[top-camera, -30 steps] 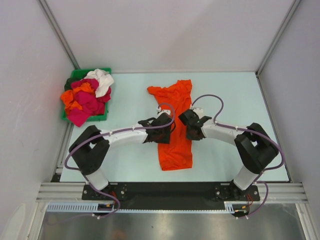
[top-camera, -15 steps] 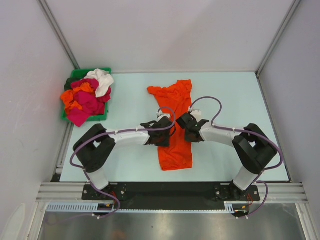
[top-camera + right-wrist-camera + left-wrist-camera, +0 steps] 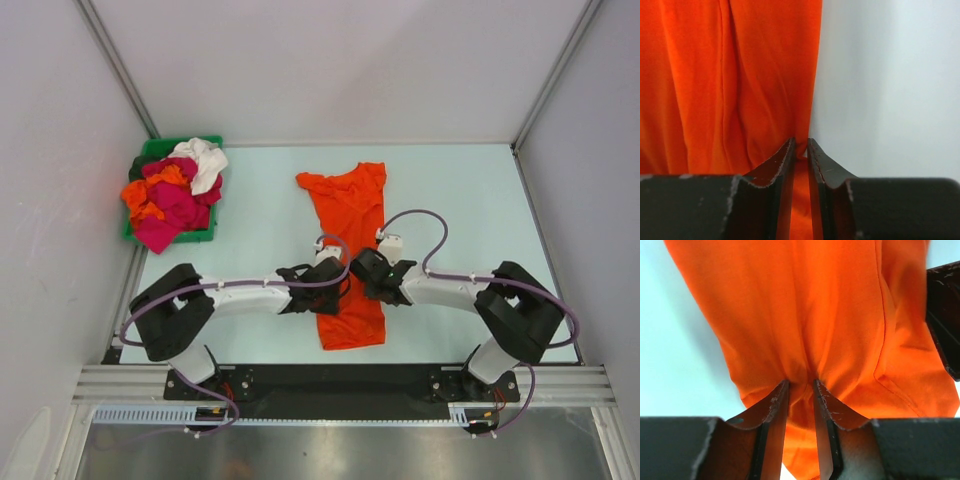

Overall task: Fold and stack the t-shirts
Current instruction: Rotate the tshirt 90 degrees

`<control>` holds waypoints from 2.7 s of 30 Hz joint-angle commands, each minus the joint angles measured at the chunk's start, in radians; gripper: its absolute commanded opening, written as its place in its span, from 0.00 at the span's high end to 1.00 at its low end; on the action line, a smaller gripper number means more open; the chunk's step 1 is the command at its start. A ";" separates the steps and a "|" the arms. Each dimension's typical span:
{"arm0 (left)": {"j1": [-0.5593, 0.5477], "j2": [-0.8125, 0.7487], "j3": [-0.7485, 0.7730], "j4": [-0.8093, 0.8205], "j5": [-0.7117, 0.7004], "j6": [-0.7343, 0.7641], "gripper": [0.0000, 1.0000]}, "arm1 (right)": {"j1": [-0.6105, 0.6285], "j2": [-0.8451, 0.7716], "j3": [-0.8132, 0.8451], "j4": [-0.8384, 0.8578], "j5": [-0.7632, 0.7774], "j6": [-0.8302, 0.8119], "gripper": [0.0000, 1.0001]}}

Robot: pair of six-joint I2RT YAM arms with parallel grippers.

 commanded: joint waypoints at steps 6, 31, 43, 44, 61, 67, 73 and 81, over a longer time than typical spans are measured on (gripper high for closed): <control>-0.066 -0.022 -0.131 -0.204 0.091 -0.064 0.67 | 0.144 0.004 -0.141 -0.220 -0.215 0.165 0.78; 0.420 0.442 0.818 -0.249 0.071 0.253 0.60 | -0.435 0.428 0.833 -0.151 -0.217 -0.390 0.75; 0.481 0.654 1.036 -0.270 0.143 0.272 0.63 | -0.463 0.623 0.940 -0.131 -0.241 -0.386 0.77; 0.484 0.680 1.059 -0.276 0.143 0.272 0.63 | -0.468 0.630 0.945 -0.137 -0.243 -0.386 0.77; 0.547 0.885 1.321 -0.387 0.234 0.258 0.62 | -0.567 0.836 1.144 -0.262 -0.326 -0.359 0.76; 0.585 0.960 1.490 -0.425 0.283 0.245 0.61 | -0.595 0.917 1.282 -0.312 -0.336 -0.356 0.76; 0.624 0.987 1.526 -0.394 0.309 0.233 0.59 | -0.619 1.015 1.466 -0.357 -0.350 -0.356 0.75; 0.619 0.894 1.536 -0.393 0.245 0.242 0.57 | -0.600 0.939 1.402 -0.277 -0.344 -0.369 0.73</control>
